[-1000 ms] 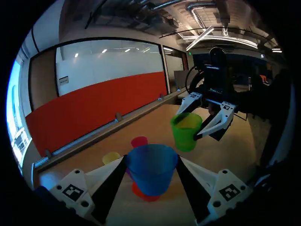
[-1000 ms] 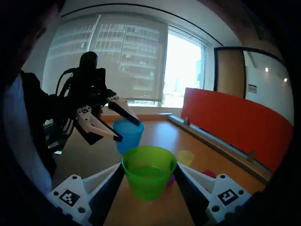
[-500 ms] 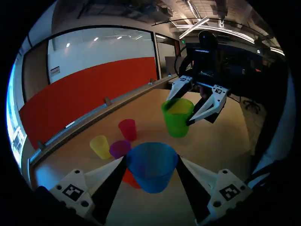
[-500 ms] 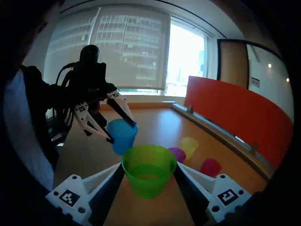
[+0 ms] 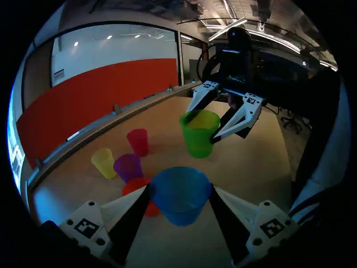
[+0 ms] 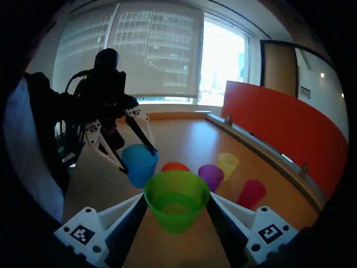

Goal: Pour water

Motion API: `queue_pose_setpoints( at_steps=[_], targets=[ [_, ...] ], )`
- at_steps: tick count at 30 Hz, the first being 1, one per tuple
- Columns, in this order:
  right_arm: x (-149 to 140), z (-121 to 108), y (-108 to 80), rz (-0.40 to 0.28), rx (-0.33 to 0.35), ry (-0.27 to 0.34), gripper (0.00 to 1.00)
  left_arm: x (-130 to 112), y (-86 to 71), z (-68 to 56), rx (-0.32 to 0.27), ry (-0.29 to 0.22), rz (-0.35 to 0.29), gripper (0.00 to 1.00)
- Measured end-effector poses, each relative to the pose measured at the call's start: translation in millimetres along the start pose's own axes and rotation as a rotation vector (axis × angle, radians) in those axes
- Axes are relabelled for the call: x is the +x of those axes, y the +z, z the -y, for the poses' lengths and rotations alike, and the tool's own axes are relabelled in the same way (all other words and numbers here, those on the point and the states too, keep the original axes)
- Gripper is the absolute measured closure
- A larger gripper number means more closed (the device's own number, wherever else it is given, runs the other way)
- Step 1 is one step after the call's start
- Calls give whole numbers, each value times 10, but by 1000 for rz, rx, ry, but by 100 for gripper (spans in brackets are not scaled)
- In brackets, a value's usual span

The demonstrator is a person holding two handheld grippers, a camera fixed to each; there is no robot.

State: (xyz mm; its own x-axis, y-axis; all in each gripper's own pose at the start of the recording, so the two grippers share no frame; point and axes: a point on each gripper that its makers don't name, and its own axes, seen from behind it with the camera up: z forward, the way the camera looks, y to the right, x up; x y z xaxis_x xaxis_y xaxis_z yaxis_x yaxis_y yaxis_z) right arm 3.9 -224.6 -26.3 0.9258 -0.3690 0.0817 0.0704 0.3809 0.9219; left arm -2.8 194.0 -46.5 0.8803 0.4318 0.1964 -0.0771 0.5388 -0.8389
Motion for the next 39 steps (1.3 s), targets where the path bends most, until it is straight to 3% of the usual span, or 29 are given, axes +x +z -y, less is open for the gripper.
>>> queue_pose_setpoints(
  at_steps=[12,26,39],
  targets=[
    [-176,-19,76,45,14,7,9,-232,91,-43,-15,-21,39,10],
    [-371,-20,256,78,42,11,9,-535,193,8,-9,-14,81,10],
    [-496,-47,397,95,54,14,9,-642,246,68,-12,-32,83,10]
  ],
)
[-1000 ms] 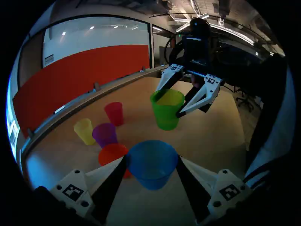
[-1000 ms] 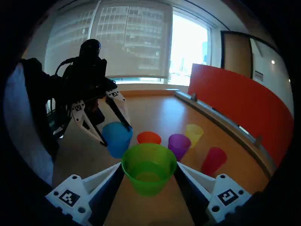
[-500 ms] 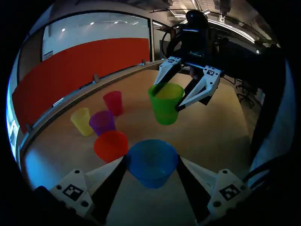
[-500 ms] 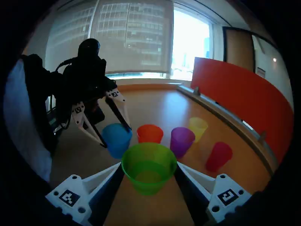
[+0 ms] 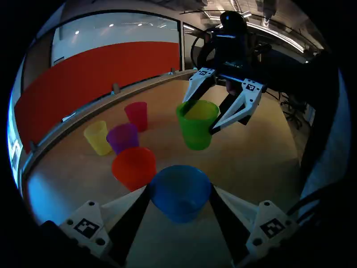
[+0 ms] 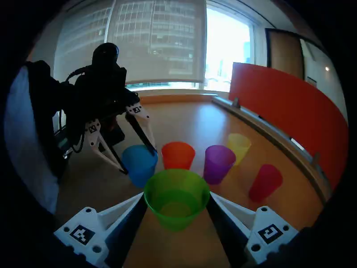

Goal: Pour water

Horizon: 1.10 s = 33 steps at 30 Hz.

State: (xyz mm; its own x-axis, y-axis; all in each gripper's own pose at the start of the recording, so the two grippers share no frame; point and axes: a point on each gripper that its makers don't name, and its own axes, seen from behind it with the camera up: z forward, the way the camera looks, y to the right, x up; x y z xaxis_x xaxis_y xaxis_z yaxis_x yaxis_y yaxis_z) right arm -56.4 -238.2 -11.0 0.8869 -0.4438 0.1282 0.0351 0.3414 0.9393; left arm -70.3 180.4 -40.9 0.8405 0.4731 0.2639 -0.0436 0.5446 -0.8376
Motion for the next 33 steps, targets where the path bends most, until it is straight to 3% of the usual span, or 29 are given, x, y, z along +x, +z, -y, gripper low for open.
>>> queue_pose_setpoints(
  at_steps=[15,23,33],
  targets=[
    [-79,12,95,11,0,-8,9,-92,-5,-12,-8,4,6,10],
    [-145,15,165,15,-3,-8,9,-191,17,48,25,12,45,2],
    [-292,18,264,28,-6,-1,8,-273,-1,17,7,-3,68,2]
  ],
)
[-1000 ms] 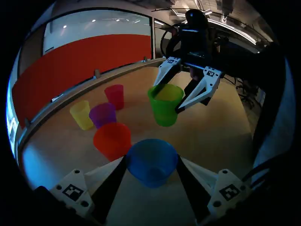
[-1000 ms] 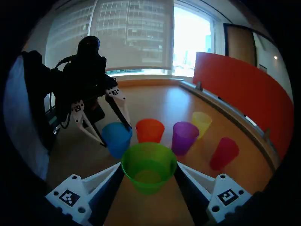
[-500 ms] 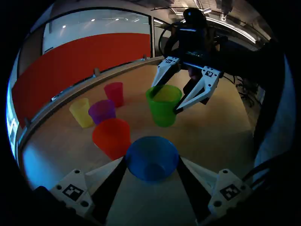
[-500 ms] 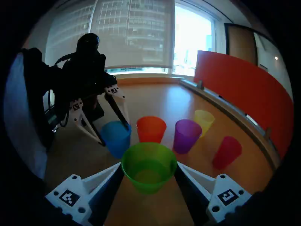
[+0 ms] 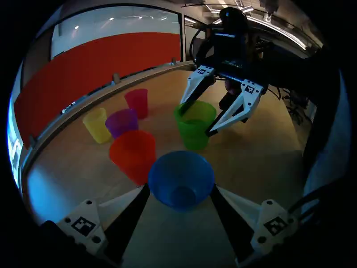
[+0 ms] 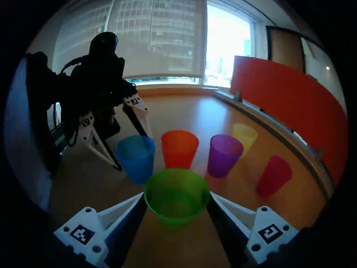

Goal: Pour water

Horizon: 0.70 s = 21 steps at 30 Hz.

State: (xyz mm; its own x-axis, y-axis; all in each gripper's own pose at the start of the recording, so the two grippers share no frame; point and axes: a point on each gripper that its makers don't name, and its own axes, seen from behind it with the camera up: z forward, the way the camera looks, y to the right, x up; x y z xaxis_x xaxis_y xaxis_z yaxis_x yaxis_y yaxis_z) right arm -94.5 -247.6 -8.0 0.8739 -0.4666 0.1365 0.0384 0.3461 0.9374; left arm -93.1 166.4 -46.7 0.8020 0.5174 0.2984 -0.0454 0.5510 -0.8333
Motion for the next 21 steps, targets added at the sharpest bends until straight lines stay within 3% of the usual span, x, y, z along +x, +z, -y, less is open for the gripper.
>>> queue_pose_setpoints(
  at_steps=[21],
  targets=[
    [-76,17,58,-12,-4,58,7,-181,-138,-46,10,-8,32,2]
  ],
)
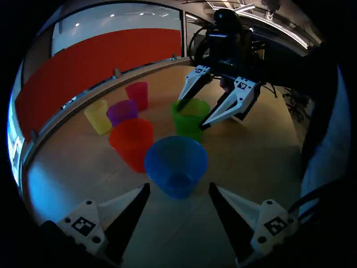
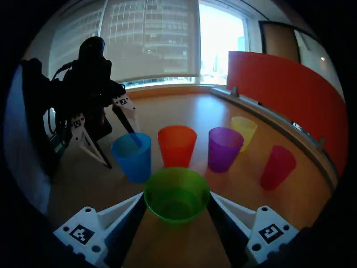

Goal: Pour water

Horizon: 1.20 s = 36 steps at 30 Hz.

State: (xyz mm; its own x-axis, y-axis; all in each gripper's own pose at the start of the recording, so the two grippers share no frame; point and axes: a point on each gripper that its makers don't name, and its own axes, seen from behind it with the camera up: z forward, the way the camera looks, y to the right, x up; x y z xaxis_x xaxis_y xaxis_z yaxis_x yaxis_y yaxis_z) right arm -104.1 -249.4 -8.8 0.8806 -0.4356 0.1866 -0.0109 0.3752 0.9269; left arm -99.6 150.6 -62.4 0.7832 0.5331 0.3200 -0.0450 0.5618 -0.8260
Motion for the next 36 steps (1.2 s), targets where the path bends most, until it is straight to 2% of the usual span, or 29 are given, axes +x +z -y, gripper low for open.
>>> queue_pose_setpoints(
  at_steps=[10,18,30,36],
  targets=[
    [-39,12,-87,10,-10,14,3,21,-82,38,25,3,-1,2],
    [-121,12,-283,19,-51,27,1,-12,-196,116,67,-5,-3,2],
    [-75,45,-708,-37,-168,114,1,-51,-464,274,173,-53,-38,2],
    [-16,45,-954,-63,-255,151,1,-7,-642,407,259,-80,-77,2]
  ],
)
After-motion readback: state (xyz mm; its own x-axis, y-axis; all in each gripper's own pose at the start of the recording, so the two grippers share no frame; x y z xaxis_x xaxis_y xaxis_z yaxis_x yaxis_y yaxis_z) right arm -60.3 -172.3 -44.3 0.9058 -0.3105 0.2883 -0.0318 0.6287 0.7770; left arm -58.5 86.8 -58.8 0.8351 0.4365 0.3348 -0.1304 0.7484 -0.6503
